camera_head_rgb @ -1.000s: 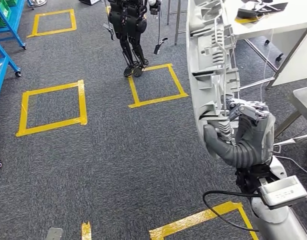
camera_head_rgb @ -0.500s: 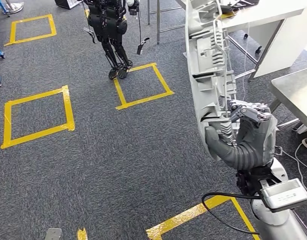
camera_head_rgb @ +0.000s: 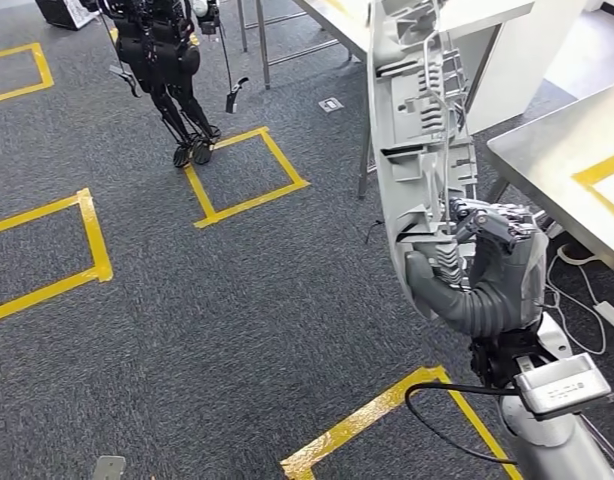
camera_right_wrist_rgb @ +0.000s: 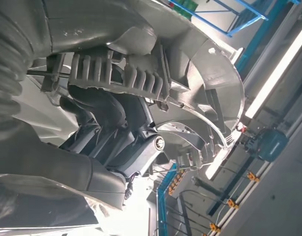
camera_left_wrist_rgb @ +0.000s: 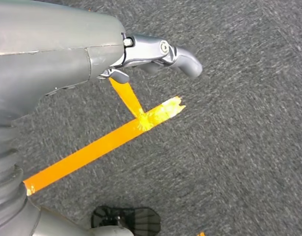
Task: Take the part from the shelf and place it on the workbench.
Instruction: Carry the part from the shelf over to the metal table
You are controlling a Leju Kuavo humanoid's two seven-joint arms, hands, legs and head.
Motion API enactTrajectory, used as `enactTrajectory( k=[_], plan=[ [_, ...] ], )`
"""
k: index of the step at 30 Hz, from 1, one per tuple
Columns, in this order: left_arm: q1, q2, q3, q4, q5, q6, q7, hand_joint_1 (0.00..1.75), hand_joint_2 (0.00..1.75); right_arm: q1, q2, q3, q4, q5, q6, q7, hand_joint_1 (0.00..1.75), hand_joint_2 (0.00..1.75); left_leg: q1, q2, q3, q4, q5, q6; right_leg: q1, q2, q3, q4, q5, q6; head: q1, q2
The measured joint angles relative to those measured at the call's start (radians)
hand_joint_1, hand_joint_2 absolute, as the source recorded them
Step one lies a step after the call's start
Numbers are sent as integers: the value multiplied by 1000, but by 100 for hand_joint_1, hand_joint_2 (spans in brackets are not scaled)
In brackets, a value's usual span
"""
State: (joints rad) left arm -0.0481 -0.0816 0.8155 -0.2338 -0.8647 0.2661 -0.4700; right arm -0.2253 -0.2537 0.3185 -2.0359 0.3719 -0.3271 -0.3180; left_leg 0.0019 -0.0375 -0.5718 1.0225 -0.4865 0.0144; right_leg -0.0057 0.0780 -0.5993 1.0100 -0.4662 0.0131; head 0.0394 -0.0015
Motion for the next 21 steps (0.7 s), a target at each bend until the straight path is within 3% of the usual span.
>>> enactTrajectory(
  k=[1, 3, 4, 6, 8, 9, 10, 12, 13, 14, 16, 18, 19, 21],
  plan=[
    [-1, -1, 0, 0, 0, 0, 0, 0, 175, 1, 0, -1, 0, 0, 0, 0, 175, 175, 0, 6, 0, -4, 2, 4, -2, 2, -3, 0, 0, 5, 0, 0],
    [-2, -3, 0, 0, 0, 0, 0, 0, 175, 1, 0, -2, 0, 0, -1, 0, 175, 175, 3, 20, 2, -14, 9, 15, -2, -20, -22, 26, -22, 14, 3, 0],
    [-2, -3, 0, 0, 0, 0, 0, 0, 175, 1, 0, -2, 0, 0, -2, -1, 175, 175, 4, 28, 3, -18, 11, 20, -2, -38, -42, 67, -47, 17, 5, 0],
    [0, -3, 0, 0, 0, 0, 0, 0, 175, 5, 0, -3, 0, -2, -5, -3, 175, 175, 3, 43, 3, -18, 11, 23, -3, -63, -105, 201, -108, 23, 9, 0],
    [1, -2, 0, 0, 0, 0, 0, 0, 175, 14, 0, -5, 0, -6, -7, -5, 175, 175, 2, 58, 4, -18, 9, 25, -6, -69, -144, 281, -123, 30, 9, 0],
    [2, -3, 0, 0, -1, 0, 0, 0, 175, 17, 0, -8, 0, -7, -8, -6, 175, 175, 3, 64, 4, -17, 8, 24, -7, -72, -134, 259, -102, 32, 9, 0],
    [2, -3, 0, 0, -1, 0, 0, 0, 175, 19, 0, -10, 0, -7, -8, -6, 175, 175, 3, 70, 5, -16, 6, 22, -8, -79, -106, 202, -68, 33, 9, 0],
    [2, -2, 0, 0, -1, 0, 0, 0, 175, 20, 0, -14, 0, -7, -10, -8, 175, 175, 0, 82, 6, -9, -1, 13, -5, -115, -36, 66, -18, 32, 9, 0],
    [2, -1, 0, 0, -1, 0, 0, 0, 175, 20, 0, -16, -1, -7, -11, -8, 175, 175, -3, 87, 6, -5, -4, 8, -3, -129, -13, 24, -9, 28, 9, 0],
    [3, 0, 0, 0, -1, 0, 0, 0, 175, 21, 0, -17, -1, -7, -12, -9, 175, 175, -6, 92, 5, -3, -6, 5, 0, -136, -5, 9, -11, 22, 8, 0],
    [4, 1, 0, 0, -1, 0, 0, 0, 175, 26, 0, -19, -1, -7, -13, -9, 175, 175, -8, 107, 7, -2, -9, -2, 1, -121, -4, 9, -10, 9, 6, 0],
    [3, 1, 0, 0, -2, 0, 0, 0, 175, 28, 0, -20, -3, -6, -15, -9, 175, 175, -4, 99, 1, 20, -30, -11, -1, -105, -3, 6, -6, -4, 4, 0],
    [3, 1, 0, 0, -2, 1, 0, 0, 175, 28, 0, -20, -4, -6, -15, -9, 175, 175, -2, 85, -14, 58, -55, -16, -3, -97, -2, 4, -5, -10, 2, 0],
    [5, 0, 1, 0, -2, 1, 0, 0, 175, 29, 0, -20, -5, -5, -16, -9, 175, 175, 1, 57, -73, 189, -117, -20, -3, -81, -2, 4, -5, -17, -2, 0]
  ],
)
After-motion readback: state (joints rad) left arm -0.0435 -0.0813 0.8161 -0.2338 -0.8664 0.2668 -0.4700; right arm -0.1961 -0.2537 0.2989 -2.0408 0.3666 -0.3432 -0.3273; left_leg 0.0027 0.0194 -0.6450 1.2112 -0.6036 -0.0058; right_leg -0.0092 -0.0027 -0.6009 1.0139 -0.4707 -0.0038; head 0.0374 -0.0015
